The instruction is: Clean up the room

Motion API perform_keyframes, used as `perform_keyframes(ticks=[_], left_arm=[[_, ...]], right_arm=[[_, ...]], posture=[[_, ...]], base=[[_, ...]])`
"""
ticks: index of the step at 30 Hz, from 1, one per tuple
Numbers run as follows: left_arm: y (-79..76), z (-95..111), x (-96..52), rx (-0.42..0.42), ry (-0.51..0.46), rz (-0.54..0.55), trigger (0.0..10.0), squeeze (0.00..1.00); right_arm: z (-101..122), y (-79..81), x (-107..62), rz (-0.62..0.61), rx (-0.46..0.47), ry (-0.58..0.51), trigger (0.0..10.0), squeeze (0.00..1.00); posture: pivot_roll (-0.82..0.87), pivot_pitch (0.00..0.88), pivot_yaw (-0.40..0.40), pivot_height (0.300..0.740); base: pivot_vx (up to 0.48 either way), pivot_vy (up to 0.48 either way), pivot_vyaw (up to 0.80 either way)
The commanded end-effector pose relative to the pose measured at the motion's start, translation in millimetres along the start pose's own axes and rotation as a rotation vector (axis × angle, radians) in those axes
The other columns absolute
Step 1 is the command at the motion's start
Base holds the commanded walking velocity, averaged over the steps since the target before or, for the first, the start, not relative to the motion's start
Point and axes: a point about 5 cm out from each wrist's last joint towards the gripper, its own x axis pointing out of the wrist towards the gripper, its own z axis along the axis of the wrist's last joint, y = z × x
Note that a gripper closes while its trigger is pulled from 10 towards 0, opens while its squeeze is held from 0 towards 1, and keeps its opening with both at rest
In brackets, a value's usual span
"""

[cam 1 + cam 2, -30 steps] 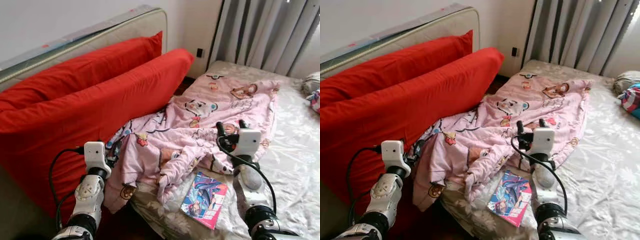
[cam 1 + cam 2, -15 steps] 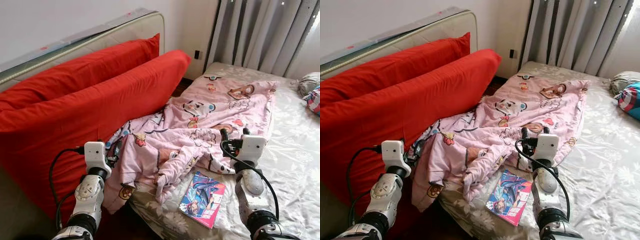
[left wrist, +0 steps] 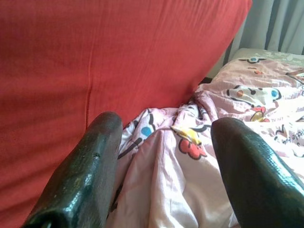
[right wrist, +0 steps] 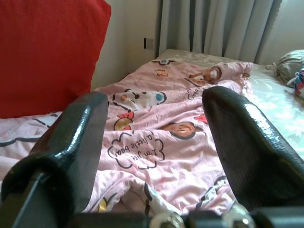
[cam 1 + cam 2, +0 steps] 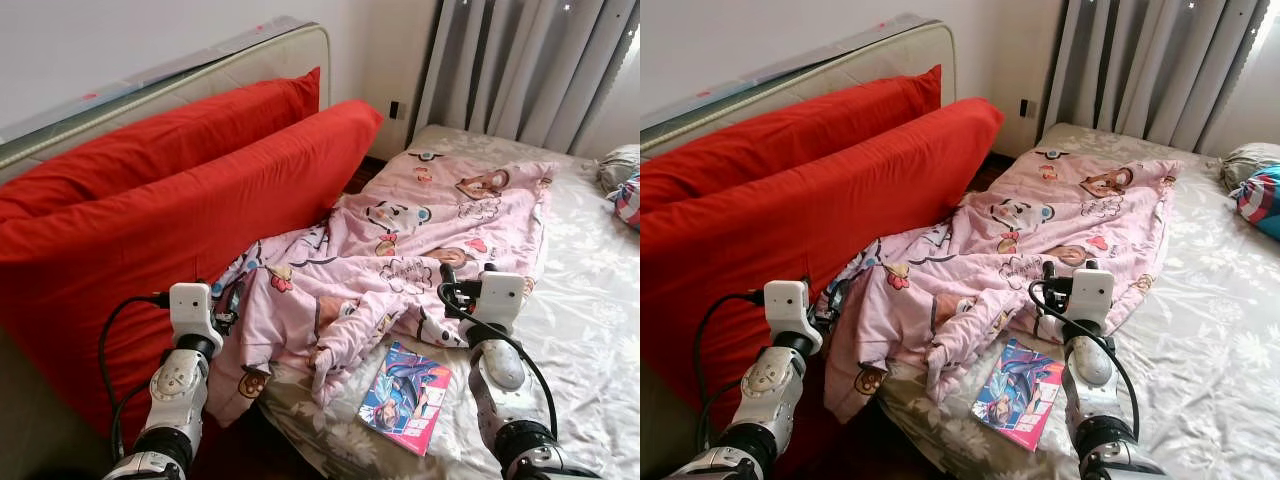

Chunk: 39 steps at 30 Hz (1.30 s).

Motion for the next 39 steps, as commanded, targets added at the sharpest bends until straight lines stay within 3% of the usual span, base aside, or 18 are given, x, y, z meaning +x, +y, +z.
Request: perform_keyframes(ticks=[1,37,39], left_arm=[[2.8,-0.3,-0.9,0.009,0.005,0.003,10.0,0.00],[-1.7,-0.6,-0.6,0.000,0.009,-0.018,10.0,0.00],[-2.2,-0.8,-0.7,-0.001,0.009,-0.021,10.0,0.00]], right_arm=[[0.7,1.9,0.4,0.002,0.006,-0.003,10.0,0.00],[-10.6,6.0,-2.5,0.026,0.009,0.075,10.0,0.00],[-9.4,7.9,-1.8,0.029,0.012,0.070,10.0,0.00]], posture=[[0.02,0.009,0.007,0.665],[0.02,0.000,0.007,0.665],[0.02,0.000,0.007,0.650]], base=[[0.000,0.000,0.00],[0.000,0.000,0.00],[0.000,0.000,0.00]])
